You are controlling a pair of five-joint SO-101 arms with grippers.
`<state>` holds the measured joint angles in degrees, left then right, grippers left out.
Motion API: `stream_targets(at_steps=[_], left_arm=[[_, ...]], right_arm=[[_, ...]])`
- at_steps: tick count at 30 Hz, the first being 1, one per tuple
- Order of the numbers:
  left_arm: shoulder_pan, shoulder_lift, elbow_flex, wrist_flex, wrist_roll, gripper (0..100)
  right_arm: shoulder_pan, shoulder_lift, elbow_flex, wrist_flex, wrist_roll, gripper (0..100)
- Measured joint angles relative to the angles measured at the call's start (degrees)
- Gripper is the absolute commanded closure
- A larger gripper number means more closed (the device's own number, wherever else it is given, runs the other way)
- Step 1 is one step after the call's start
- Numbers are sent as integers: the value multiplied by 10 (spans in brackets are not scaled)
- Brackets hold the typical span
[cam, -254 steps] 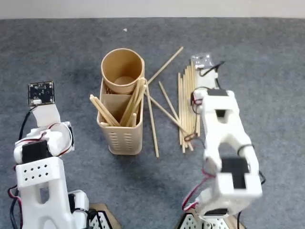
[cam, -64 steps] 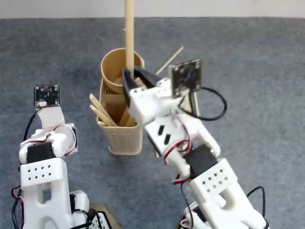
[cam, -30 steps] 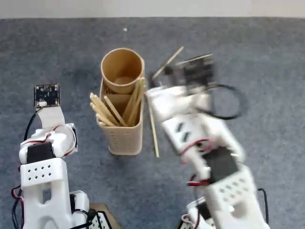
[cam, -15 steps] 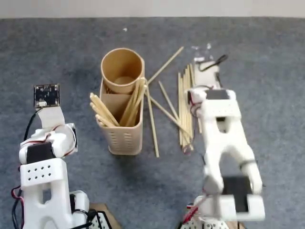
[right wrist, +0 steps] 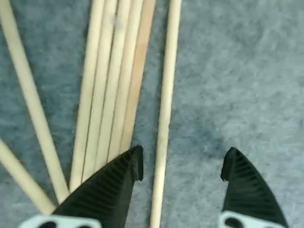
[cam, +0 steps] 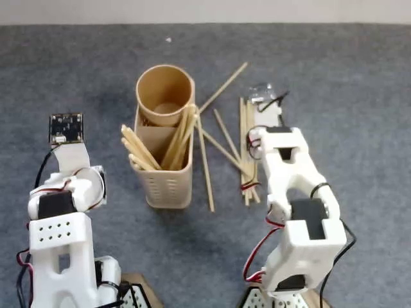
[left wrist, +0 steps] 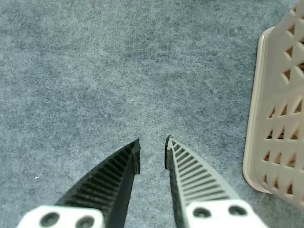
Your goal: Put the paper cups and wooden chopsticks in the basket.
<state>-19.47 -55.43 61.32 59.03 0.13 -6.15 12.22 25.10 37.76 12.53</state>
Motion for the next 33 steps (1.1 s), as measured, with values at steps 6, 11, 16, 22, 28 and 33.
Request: stream_targets(at_steps=[6,11,16,22,28,33], left_arm=[[0,0,0,0,0,877],[0,0,0,0,0,877],[0,0,0,0,0,877],[0,0,0,0,0,877],[0,0,0,0,0,877],[0,0,0,0,0,877]], right_arm=[[-4,4,0,-3,0,728],[-9,-31,2,-3,-37,728],[-37,-64,42,-24,-57,728],[-41,-73,105,-65,-45,729],[-11,-74,108,-67,-42,755],[11,-74,108,-67,-47,755]])
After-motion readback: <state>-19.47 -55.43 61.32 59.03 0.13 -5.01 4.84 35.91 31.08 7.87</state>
